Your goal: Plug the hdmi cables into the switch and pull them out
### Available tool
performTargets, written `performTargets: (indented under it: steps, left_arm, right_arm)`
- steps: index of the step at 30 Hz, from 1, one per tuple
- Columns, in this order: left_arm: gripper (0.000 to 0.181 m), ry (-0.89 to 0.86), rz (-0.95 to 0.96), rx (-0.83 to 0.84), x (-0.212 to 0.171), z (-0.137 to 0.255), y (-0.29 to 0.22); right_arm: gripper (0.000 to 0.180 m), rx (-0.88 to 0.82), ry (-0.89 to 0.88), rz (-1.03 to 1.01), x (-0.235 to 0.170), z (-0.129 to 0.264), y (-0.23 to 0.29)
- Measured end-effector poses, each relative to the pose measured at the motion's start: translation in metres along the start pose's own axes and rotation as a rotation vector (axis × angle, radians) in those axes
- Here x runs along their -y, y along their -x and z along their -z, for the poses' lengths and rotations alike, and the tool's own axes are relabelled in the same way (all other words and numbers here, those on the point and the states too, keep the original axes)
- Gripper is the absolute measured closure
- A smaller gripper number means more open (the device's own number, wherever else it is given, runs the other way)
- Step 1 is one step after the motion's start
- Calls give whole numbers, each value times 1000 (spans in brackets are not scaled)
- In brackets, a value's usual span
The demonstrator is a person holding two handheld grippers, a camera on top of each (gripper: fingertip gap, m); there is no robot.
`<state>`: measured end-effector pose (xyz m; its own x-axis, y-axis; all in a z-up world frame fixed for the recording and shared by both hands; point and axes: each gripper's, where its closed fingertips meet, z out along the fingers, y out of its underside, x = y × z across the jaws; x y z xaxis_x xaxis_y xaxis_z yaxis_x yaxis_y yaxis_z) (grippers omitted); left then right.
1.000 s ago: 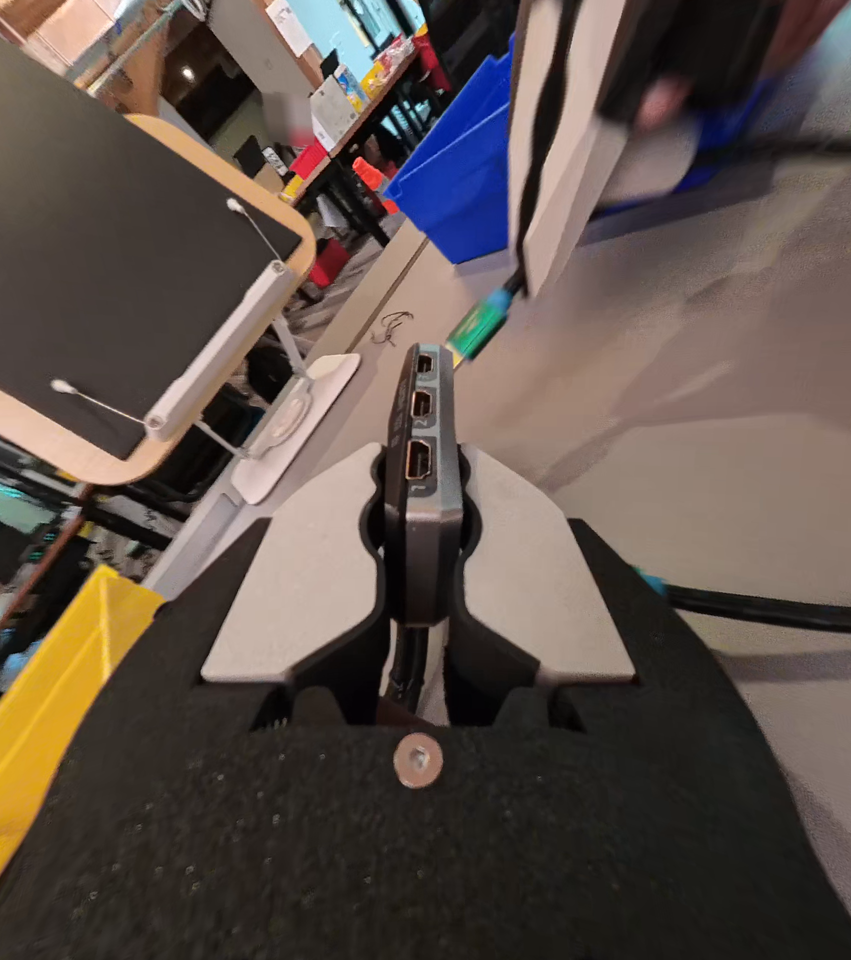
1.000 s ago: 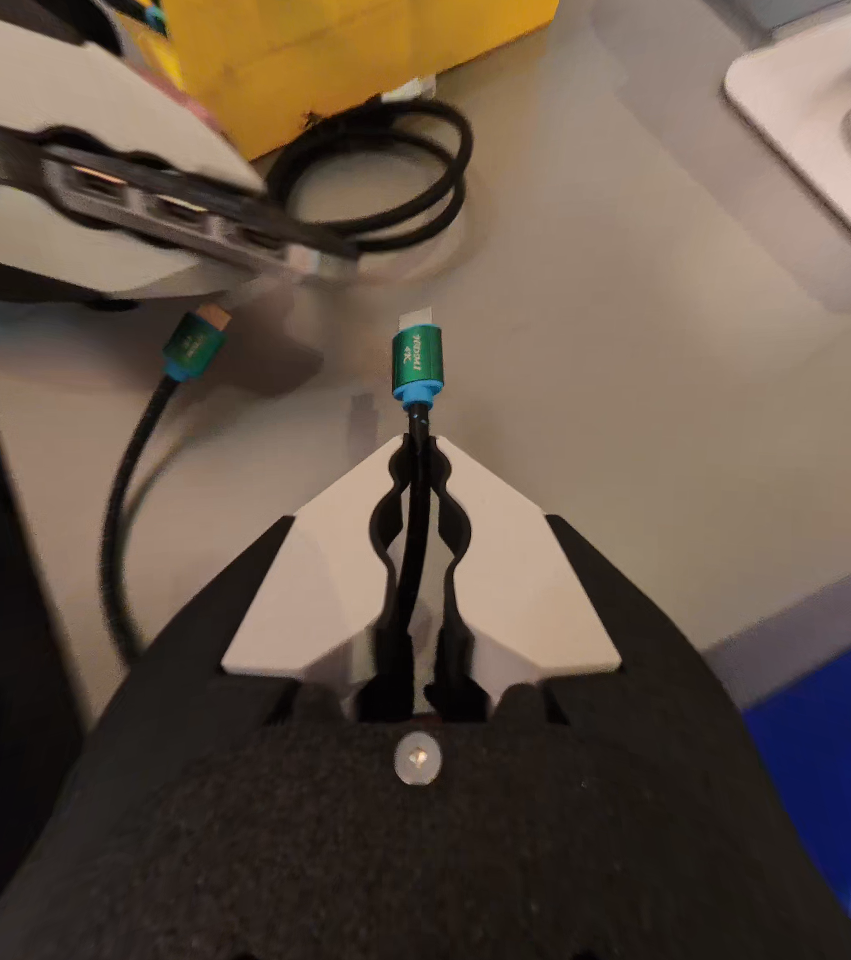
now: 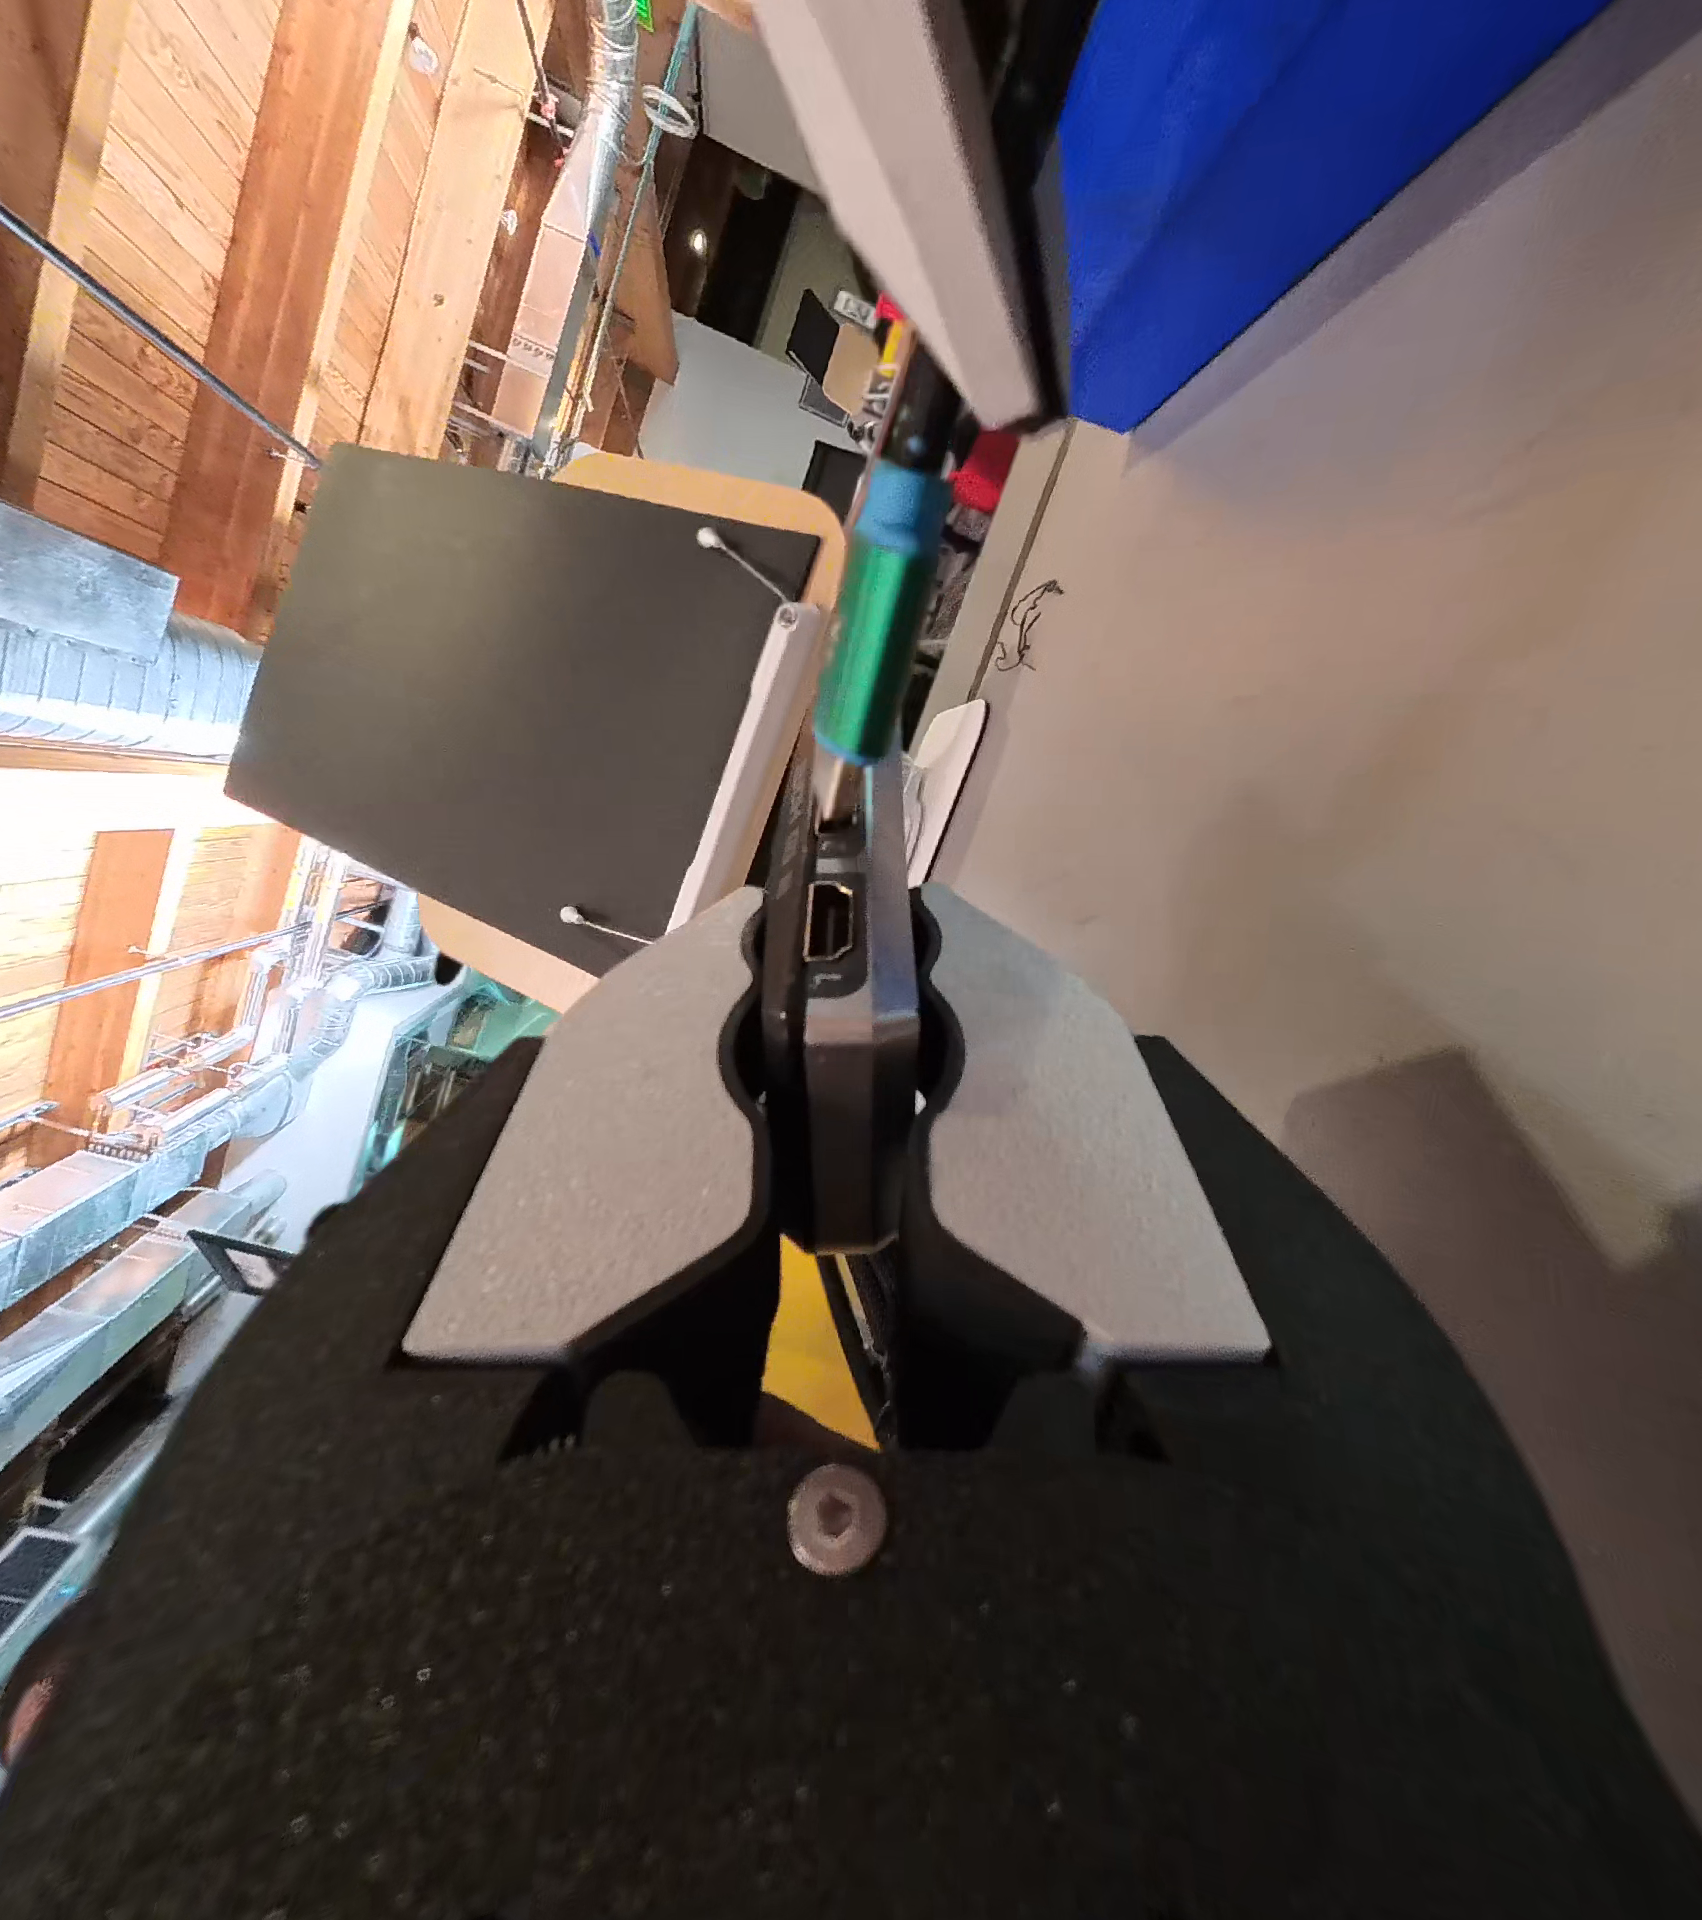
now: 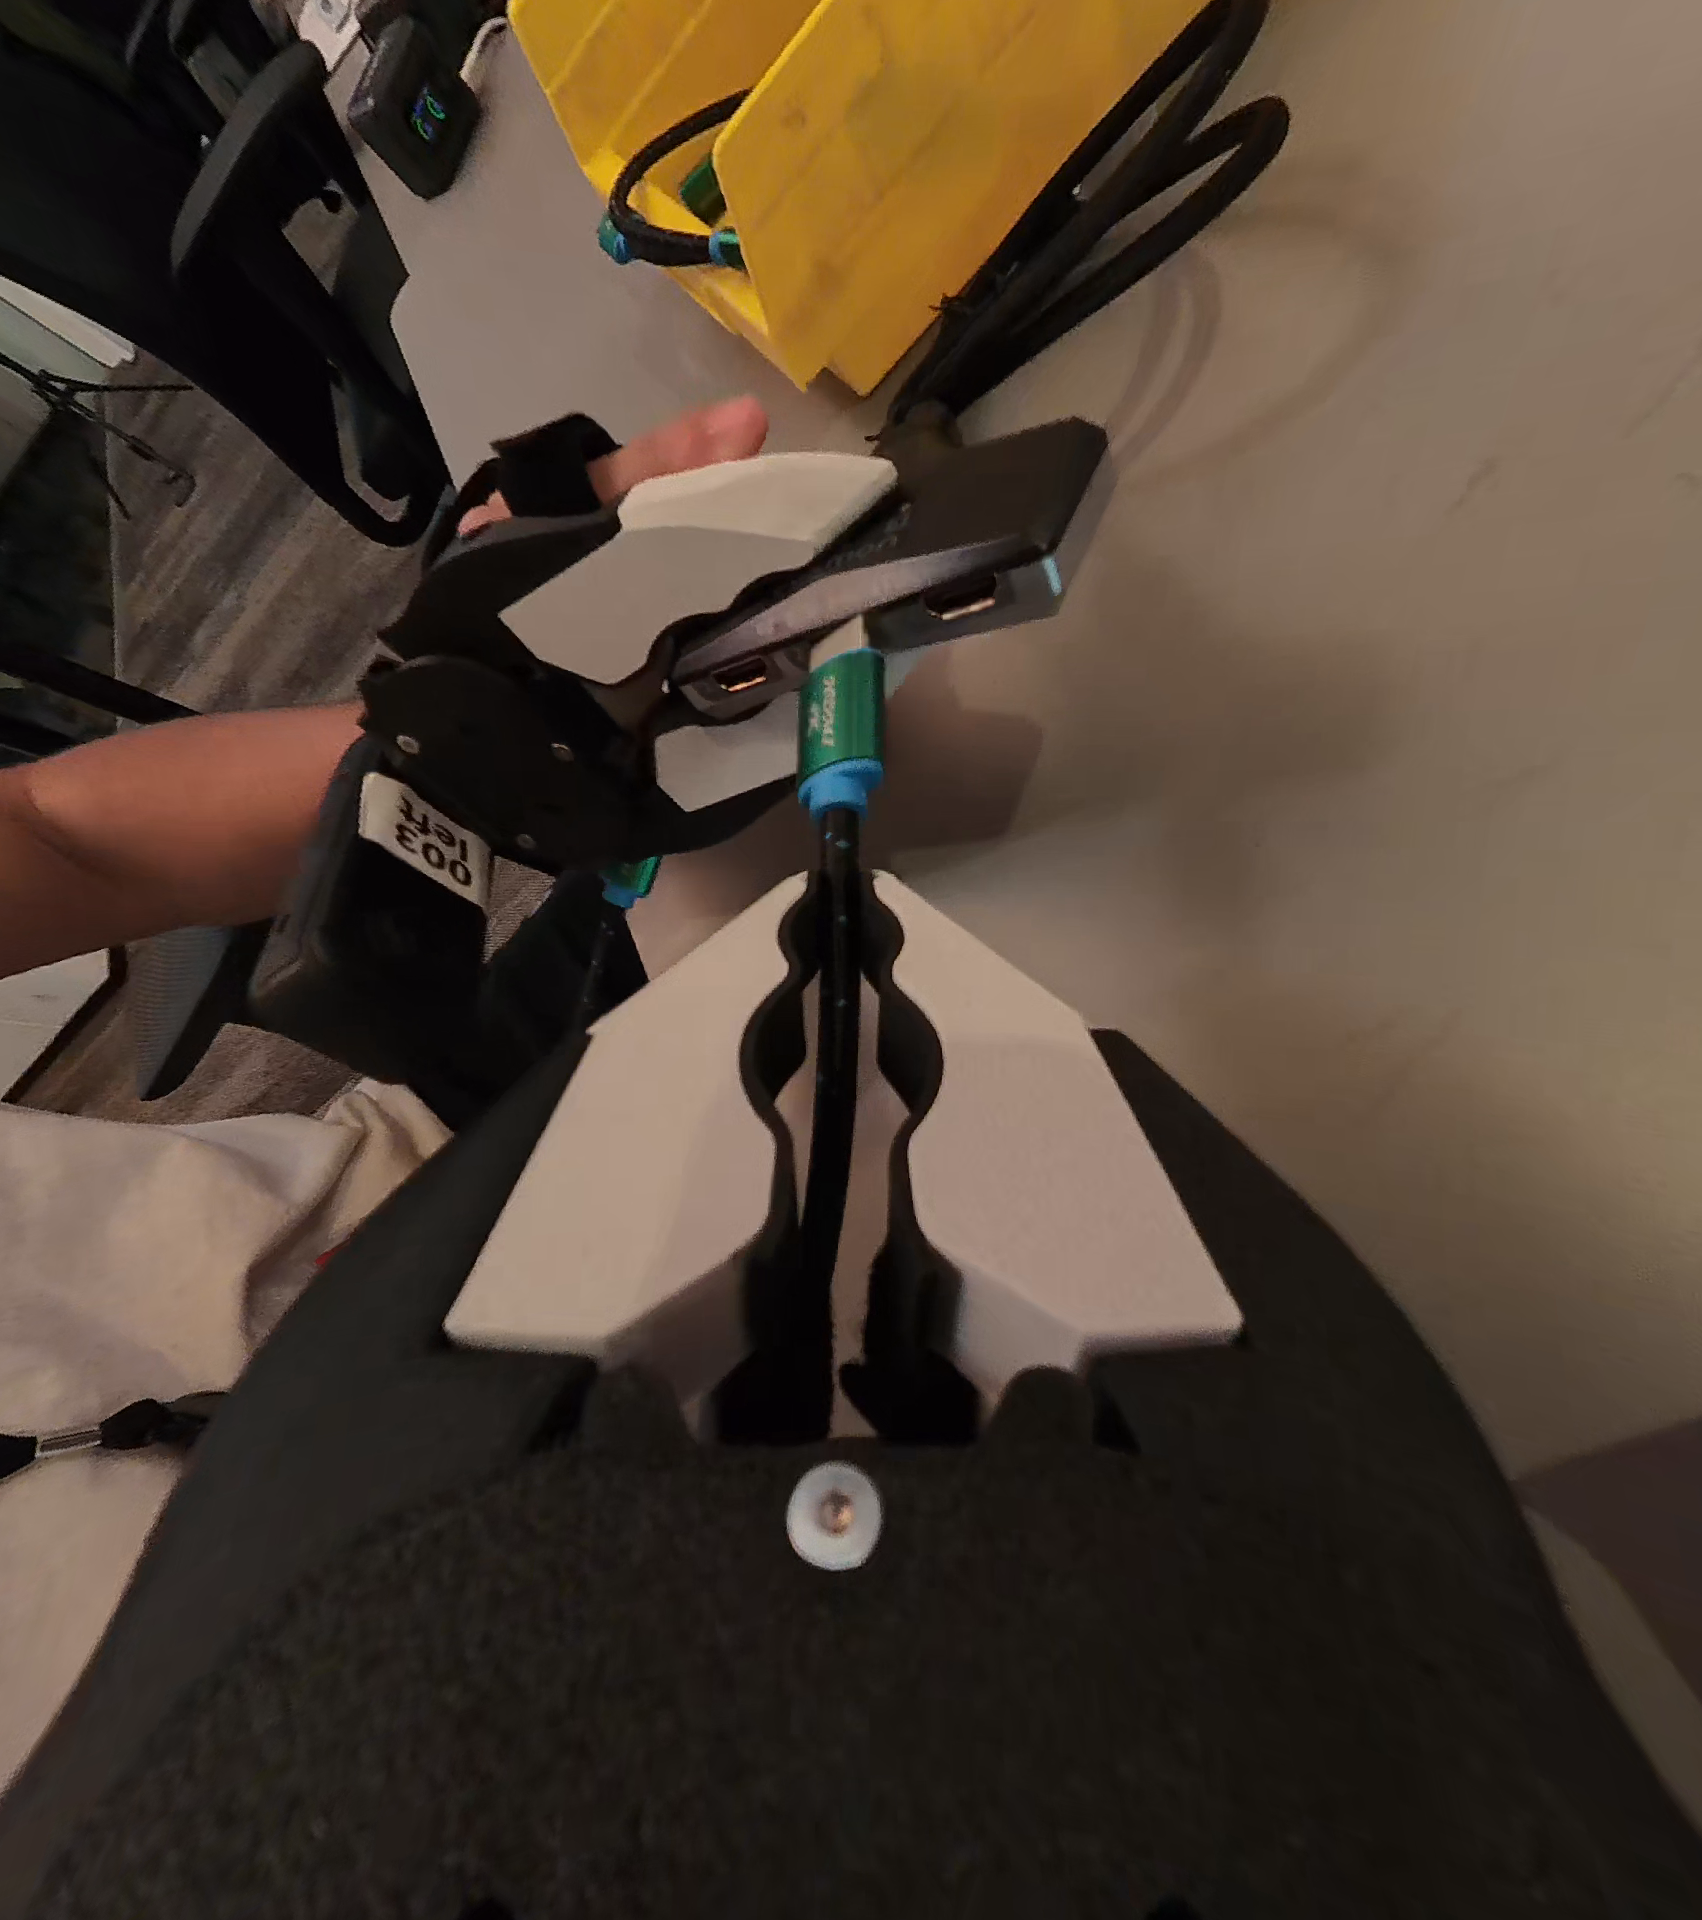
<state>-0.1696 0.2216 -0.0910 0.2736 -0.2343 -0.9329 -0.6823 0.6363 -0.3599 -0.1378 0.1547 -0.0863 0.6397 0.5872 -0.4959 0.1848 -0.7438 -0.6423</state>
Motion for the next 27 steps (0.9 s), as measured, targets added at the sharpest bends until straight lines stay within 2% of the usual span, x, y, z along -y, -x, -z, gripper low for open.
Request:
performTargets:
  steps: [8, 13, 19, 27]
  left_arm:
    - [159, 37, -83, 48, -2, -1, -2]
    - [159, 75, -173, 94, -4, -1, -1]
    - [159, 104, -175, 119, -8, -3, 2]
    - [159, 90, -221, 163, -7, -1, 6]
  right_arm:
    - [174, 43, 15, -40, -6, -3, -2]
    - [175, 97, -42, -116, 1, -2, -4]
    - [175, 161, -91, -174, 5, -4, -7]
    - [174, 312, -155, -266, 8, -3, -7]
